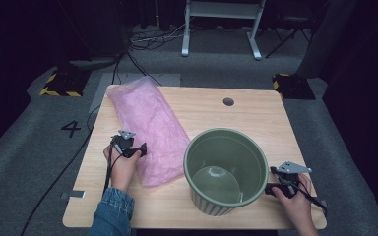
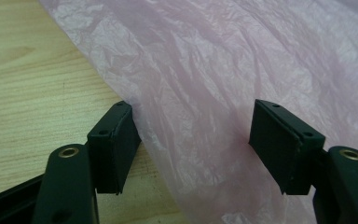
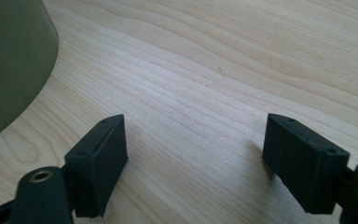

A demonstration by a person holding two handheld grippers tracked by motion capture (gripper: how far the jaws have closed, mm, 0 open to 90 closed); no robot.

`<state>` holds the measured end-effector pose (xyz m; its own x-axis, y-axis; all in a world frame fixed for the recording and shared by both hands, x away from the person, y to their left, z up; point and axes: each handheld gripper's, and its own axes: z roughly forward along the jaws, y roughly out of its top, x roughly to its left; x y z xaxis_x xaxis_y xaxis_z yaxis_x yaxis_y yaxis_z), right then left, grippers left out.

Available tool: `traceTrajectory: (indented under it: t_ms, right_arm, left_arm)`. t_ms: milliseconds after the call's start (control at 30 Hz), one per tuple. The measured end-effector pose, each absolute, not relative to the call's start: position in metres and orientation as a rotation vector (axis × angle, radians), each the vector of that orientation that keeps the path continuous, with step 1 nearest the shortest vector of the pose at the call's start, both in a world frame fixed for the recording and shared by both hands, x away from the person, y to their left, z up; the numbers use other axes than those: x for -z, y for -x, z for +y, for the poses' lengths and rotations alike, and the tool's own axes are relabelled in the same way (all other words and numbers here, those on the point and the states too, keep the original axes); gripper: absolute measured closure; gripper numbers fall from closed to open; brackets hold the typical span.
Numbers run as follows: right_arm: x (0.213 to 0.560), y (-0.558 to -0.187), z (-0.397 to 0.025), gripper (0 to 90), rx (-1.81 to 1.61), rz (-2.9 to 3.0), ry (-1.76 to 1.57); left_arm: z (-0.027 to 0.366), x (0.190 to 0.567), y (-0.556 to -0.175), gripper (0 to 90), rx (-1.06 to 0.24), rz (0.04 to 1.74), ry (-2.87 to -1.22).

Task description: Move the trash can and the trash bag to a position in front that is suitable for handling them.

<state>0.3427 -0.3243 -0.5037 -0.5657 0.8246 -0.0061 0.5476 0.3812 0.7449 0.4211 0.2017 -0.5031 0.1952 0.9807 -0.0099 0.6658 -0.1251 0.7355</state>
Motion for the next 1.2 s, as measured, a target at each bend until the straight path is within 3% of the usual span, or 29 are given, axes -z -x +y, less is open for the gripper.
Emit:
traceTrajectory:
  t_ms: [100,433,667,867,933,967,1067,1133,1200]
  right_arm:
    - [0.504,-0.343,-0.324,22.1,-1.01,2.269,-1.191]
    - [0.504,-0.343,-0.325,22.1,-1.014,2.272,-1.192]
    - [0.504,-0.343,-0.326,22.3,-1.019,2.278,-1.189]
    - [0.504,-0.343,-0.326,22.3,-1.019,2.278,-1.188]
    - [0.504,-0.343,-0.326,22.3,-1.019,2.278,-1.188]
    - [0.504,-0.343,-0.326,22.3,-1.019,2.278,-1.187]
    - [0.504,-0.343,-0.326,22.3,-1.019,2.278,-1.187]
    - [0.504,-0.343,-0.326,22.3,-1.018,2.278,-1.188]
    - [0.504,-0.343,-0.326,22.2,-1.019,2.278,-1.187]
  left_arm:
    - [0.2,0.503,-0.416,50.9,-0.652,1.51,-1.86]
    - [0.207,0.499,-0.395,83.8,-0.377,1.41,-1.855]
    - [0.218,0.493,-0.369,84.0,-0.363,1.354,-1.869]
    - [0.236,0.488,-0.337,83.5,-0.439,1.363,-1.89]
    - [0.24,0.487,-0.33,79.4,-0.466,1.379,-1.894]
    - [0.242,0.488,-0.328,72.6,-0.48,1.401,-1.882]
    - [0.248,0.491,-0.325,40.5,-0.52,1.474,-1.825]
    - [0.248,0.492,-0.329,26.0,-0.548,1.532,-1.802]
    - [0.243,0.494,-0.335,22.3,-0.569,1.548,-1.822]
